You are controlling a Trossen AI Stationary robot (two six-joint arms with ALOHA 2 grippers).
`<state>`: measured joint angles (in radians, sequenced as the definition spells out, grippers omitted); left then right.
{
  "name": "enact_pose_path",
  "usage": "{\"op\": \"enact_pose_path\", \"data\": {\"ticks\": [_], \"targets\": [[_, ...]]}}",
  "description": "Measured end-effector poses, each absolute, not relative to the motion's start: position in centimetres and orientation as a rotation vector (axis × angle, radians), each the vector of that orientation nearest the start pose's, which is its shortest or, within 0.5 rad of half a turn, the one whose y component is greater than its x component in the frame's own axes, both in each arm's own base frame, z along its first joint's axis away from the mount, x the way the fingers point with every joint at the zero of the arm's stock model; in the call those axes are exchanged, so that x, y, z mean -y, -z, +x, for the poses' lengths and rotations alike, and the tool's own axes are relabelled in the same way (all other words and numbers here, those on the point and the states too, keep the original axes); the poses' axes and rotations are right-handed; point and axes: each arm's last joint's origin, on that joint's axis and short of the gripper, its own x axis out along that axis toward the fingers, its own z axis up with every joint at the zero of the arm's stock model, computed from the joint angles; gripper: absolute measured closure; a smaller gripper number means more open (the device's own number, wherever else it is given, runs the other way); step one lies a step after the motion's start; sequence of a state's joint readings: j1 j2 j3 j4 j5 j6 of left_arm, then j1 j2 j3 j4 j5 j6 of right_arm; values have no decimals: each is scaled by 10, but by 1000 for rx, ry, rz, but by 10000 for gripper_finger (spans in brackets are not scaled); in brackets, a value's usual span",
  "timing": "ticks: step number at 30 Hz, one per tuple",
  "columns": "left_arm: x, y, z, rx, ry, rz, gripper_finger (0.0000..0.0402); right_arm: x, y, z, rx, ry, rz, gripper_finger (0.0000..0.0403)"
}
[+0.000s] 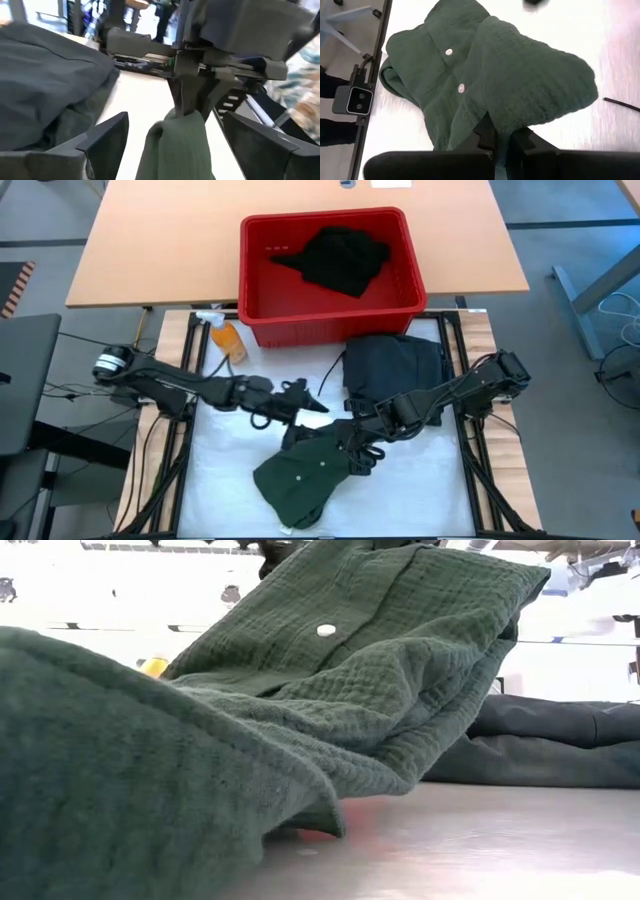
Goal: Fold laundry
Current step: Stack the green shirt on top of the black shorts on the table
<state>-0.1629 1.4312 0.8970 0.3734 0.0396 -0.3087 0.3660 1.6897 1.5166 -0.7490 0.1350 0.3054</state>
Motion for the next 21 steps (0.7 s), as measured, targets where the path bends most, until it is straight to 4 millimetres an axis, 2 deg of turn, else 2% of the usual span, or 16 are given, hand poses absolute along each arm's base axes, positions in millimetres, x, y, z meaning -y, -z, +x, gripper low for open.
{"op": "enact_pose_path", "data": {"ticks": [5,10,15,21], "targets": [[44,-272,346,-229,282,-317,85,-126,-306,339,-915,-78,56,370],[36,-261,366,-334,424,-415,85,-126,-306,339,-915,-79,57,370],[31,-252,371,-414,478,-460,85,-129,-306,337,-917,-85,61,370],[31,-247,369,-467,496,-426,85,-133,-306,336,-918,-92,61,370]]}}
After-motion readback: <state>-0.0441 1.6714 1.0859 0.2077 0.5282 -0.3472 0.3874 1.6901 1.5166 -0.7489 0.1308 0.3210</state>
